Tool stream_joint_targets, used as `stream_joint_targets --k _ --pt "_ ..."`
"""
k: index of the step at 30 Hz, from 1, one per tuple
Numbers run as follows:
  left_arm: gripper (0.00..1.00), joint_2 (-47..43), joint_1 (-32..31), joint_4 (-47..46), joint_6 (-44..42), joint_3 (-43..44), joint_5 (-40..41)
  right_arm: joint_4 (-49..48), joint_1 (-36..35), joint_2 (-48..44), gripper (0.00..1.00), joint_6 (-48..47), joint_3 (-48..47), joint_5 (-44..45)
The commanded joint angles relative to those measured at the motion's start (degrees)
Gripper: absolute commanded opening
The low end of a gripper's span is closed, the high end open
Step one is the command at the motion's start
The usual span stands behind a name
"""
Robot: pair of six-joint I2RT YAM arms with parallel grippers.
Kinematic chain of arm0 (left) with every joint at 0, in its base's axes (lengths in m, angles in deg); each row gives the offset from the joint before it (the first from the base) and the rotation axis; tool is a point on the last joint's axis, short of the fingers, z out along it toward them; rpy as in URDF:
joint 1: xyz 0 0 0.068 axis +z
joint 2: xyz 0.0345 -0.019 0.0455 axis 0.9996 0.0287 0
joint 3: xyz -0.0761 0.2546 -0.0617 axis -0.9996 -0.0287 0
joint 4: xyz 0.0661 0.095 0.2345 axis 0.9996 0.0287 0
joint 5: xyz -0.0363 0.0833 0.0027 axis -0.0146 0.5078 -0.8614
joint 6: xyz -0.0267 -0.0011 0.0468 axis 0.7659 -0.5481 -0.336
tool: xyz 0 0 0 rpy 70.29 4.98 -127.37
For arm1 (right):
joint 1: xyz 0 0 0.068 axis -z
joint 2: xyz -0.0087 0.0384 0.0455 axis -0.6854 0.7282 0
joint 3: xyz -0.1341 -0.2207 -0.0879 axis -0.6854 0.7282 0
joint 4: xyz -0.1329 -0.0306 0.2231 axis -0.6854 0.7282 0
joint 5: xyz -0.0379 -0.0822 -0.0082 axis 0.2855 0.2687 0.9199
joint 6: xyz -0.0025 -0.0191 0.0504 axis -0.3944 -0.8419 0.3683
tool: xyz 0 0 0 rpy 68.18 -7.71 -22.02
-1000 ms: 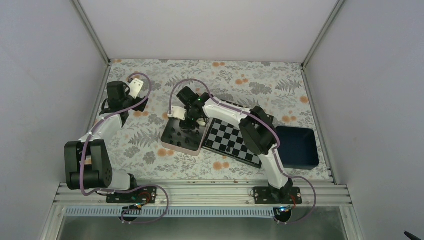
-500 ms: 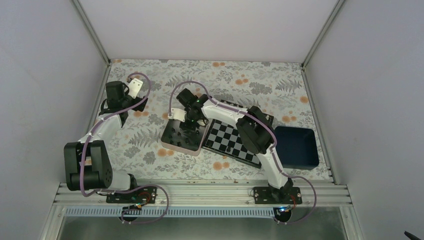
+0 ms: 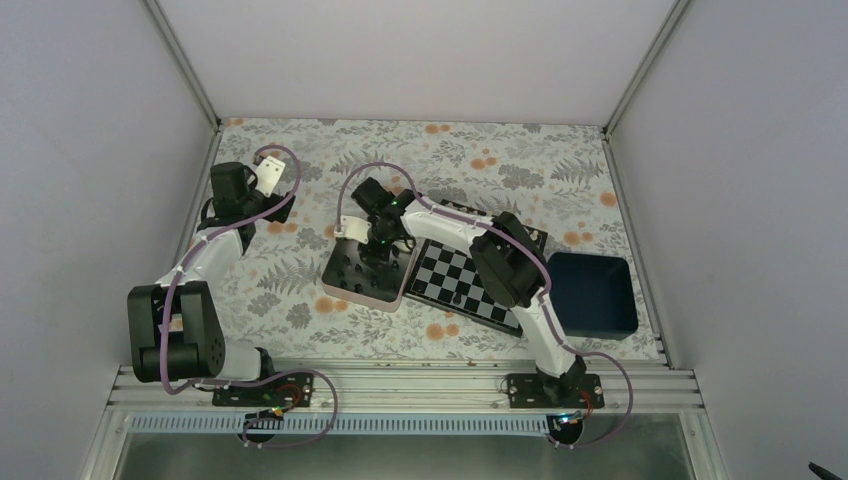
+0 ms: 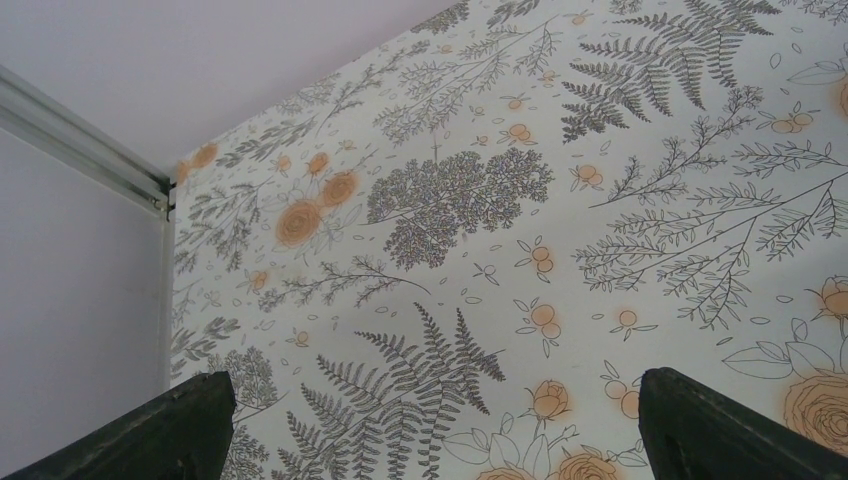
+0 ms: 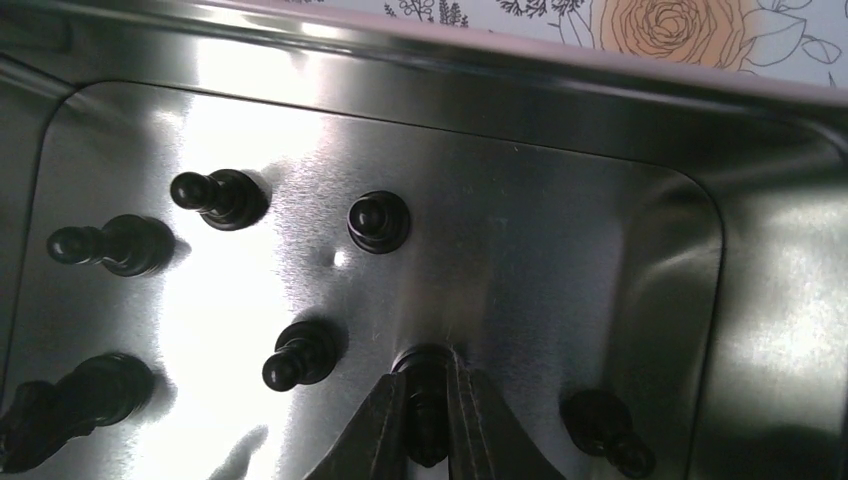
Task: Set up the chess pieces on the board
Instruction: Pick up the chess piece from the storage box, then place the chess piece on the chessboard.
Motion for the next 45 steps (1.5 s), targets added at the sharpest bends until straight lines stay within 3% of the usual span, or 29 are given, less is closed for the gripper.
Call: stream_joint_targets --k 1,9,19,25,35,45 --pt "1.00 -1.3 0.5 -1.0 0.6 -0.5 -1.3 -0.8 -0.8 -3.6 0.07 0.4 -0.4 -1.4" --pt "1.00 -1.7 0.5 -1.2 0.6 -0.7 -0.4 2.5 -0.2 -16.0 0.06 0.5 4.7 -0.1" --pt "1.00 -2.5 0.7 -1.0 0.9 -0.2 0.2 3.3 4.8 -38.5 0.06 1.7 27.4 2.2" --pt "1.00 -2.5 0.7 -1.0 1.0 0.1 -0.1 2.9 6.4 -47.5 0.07 1.9 39.5 2.4" --pt "1.00 -2.6 0.7 -1.2 0.8 -0.4 0.4 1.8 6.6 -51.1 0.07 1.5 49.4 0.5" --pt "1.00 -3.0 0.7 -1.4 0.5 -0.9 1.0 -2.6 6.6 -47.0 0.07 0.6 50.7 2.2"
